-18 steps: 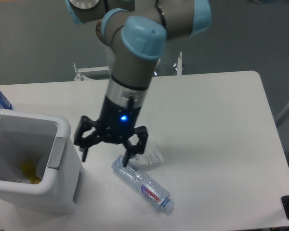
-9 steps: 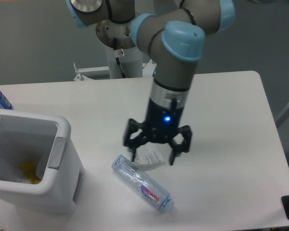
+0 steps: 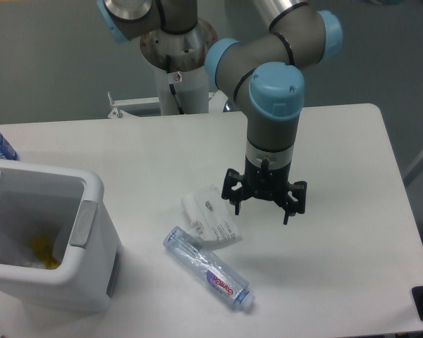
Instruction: Open the trash can
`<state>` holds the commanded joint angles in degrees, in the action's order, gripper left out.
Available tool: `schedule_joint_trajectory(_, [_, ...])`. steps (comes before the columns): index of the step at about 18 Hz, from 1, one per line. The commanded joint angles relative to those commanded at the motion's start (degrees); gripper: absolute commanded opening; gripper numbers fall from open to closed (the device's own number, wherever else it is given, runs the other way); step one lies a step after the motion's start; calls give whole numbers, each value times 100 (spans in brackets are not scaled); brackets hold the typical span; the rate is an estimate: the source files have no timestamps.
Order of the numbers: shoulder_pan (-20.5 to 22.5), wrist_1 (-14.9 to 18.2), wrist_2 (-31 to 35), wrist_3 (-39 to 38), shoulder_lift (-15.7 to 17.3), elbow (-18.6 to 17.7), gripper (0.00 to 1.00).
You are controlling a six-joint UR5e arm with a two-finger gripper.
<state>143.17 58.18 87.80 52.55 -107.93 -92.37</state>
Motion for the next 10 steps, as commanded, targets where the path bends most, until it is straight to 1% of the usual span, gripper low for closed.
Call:
schedule_joint_trajectory(2, [-44, 26, 201, 202, 26, -53, 100])
schedule_joint_trajectory(6, [-61, 377, 308, 913, 44, -106, 100])
schedule_joint_trajectory(10, [-53, 562, 334, 1240, 123, -115, 100])
